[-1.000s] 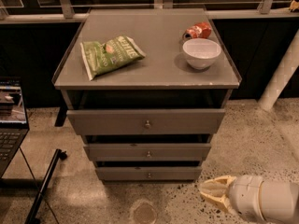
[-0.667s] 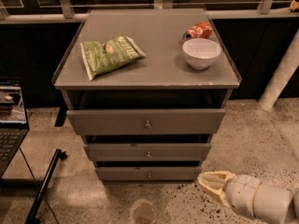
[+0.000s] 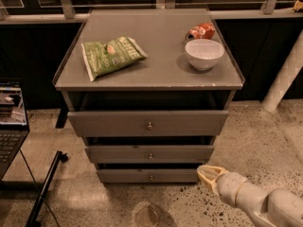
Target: Open bottom drawer
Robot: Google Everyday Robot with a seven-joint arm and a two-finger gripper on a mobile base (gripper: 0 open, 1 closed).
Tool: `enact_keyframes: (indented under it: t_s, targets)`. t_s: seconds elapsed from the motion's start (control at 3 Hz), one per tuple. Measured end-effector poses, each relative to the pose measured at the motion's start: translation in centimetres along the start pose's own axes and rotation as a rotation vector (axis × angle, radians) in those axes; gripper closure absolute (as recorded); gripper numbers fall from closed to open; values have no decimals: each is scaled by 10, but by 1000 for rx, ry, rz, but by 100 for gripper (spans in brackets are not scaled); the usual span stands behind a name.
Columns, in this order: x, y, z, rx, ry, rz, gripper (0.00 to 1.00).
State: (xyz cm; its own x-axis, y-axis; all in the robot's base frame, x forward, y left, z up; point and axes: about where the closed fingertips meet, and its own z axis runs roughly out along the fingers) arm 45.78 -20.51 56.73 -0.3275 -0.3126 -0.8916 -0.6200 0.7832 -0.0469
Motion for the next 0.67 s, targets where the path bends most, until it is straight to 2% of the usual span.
enact_keyframes:
  t_s: [0.33, 0.67]
  targets:
    - [28, 13, 18, -31, -12, 75, 100]
    - [29, 12, 20, -23, -21, 84, 100]
